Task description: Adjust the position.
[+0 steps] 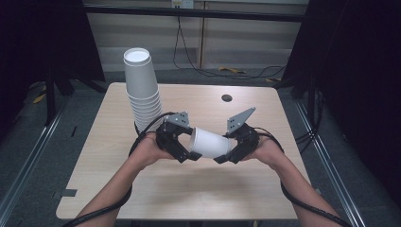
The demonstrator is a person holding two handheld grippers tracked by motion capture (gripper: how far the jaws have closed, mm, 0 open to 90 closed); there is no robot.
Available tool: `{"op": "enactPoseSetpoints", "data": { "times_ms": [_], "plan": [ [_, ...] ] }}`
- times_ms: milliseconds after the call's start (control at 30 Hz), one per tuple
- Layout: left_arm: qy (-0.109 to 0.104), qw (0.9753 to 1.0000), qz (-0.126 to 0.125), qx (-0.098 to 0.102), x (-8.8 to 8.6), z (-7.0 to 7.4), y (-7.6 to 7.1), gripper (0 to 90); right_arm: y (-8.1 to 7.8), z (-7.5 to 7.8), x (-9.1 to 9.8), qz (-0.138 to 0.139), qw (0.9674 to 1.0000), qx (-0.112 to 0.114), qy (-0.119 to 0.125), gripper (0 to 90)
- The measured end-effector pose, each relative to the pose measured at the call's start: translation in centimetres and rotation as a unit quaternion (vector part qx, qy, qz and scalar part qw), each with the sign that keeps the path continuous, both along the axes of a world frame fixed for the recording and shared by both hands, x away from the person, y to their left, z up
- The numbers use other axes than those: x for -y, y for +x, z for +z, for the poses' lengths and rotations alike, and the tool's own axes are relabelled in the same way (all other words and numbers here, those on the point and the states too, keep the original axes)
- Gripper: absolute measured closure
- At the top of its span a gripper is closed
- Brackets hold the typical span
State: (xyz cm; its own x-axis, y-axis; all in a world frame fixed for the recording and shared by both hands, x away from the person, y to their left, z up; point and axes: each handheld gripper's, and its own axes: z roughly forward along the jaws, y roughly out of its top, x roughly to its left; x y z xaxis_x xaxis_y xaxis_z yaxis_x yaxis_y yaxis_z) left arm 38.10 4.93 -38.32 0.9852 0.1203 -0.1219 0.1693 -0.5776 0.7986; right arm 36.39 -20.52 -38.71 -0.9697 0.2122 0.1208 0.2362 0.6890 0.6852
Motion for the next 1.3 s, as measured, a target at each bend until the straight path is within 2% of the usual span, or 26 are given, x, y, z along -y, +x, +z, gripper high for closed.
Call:
{"op": "enactPoseSetpoints", "data": {
  "times_ms": [167,367,467,733,867,1000,1133,1300],
  "plan": [
    [-0.008,0.9999,0.005,-0.008,-0.2,0.2,0.1,5.2,0.1,0.0,0.0,0.000,1.0000,0.003,0.005,26.6],
    [-0.006,0.9999,0.009,-0.008,-0.2,0.3,0.1,5.6,0.1,-0.2,0.0,0.002,0.9999,0.005,0.012,26.5],
    [0.002,0.9999,0.008,-0.009,-0.1,0.3,0.1,5.7,0.1,-0.3,0.0,0.002,0.9999,0.005,0.012,26.4],
    [-0.004,0.9997,0.018,-0.018,0.0,0.4,0.2,5.4,0.2,-0.6,0.0,-0.002,0.9998,0.009,0.016,26.2],
    [-0.007,0.9998,0.016,-0.014,0.0,0.5,0.2,6.6,0.1,-0.7,0.2,-0.003,0.9997,0.016,0.021,26.1],
    [0.006,0.9998,0.016,-0.012,0.1,0.7,0.2,8.0,0.1,-0.8,0.2,-0.004,0.9995,0.016,0.026,25.8],
    [0.013,0.9998,0.011,-0.007,0.1,0.8,0.1,10.1,0.0,-1.0,0.1,-0.006,0.9996,0.020,0.019,24.9],
    [0.028,0.9994,0.017,-0.011,0.2,1.0,0.1,12.4,0.0,-1.2,0.0,-0.019,0.9993,0.030,0.012,19.8]
  ]
}}
